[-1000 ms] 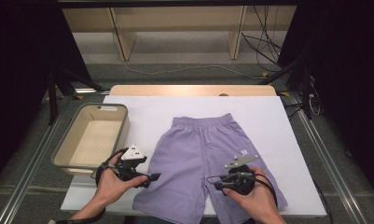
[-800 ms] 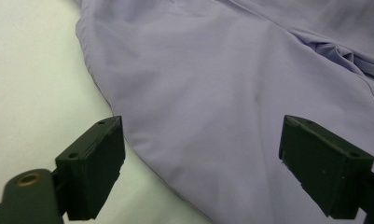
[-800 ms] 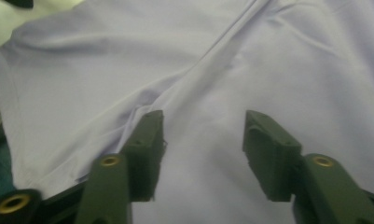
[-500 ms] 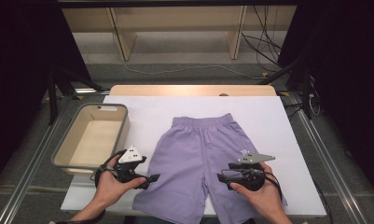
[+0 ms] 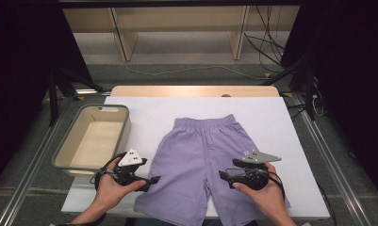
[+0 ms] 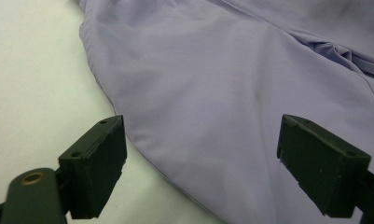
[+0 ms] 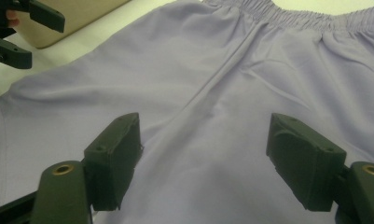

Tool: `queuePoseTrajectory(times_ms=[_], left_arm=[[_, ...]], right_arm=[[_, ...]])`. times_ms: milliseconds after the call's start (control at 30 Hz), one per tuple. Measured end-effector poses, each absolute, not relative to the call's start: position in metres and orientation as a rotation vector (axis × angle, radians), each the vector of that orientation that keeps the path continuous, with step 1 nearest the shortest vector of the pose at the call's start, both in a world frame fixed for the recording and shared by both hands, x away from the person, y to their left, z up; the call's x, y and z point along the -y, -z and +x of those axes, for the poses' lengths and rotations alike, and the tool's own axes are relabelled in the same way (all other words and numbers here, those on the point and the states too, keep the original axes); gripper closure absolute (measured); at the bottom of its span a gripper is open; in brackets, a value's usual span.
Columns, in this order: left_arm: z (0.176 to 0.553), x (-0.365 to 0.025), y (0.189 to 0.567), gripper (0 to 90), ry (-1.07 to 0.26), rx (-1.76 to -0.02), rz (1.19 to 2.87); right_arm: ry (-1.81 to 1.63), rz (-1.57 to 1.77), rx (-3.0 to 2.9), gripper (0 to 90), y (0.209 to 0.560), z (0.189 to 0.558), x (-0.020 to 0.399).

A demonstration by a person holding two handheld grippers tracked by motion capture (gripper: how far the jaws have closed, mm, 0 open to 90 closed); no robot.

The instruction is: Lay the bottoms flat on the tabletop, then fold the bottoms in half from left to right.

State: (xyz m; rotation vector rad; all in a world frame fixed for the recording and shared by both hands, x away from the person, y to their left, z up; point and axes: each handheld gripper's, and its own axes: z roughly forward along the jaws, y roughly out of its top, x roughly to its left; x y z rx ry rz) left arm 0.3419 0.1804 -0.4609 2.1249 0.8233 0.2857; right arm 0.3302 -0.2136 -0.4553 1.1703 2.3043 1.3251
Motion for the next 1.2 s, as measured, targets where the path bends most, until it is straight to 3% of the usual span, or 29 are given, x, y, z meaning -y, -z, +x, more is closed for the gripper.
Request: queuePoseTrajectory(times_ms=[900,1200], left_arm=[[0.337,-0.182,0.459,16.7,-0.3,-0.854,2.128],[0.328,-0.186,0.46,22.6,-0.272,-0.93,2.153]], right_arm=[[-1.366,1.124,-2.246,29.0,0.452,0.325,0.214],[-1.359,1.142,-2.242,29.0,0.454,0.327,0.216]])
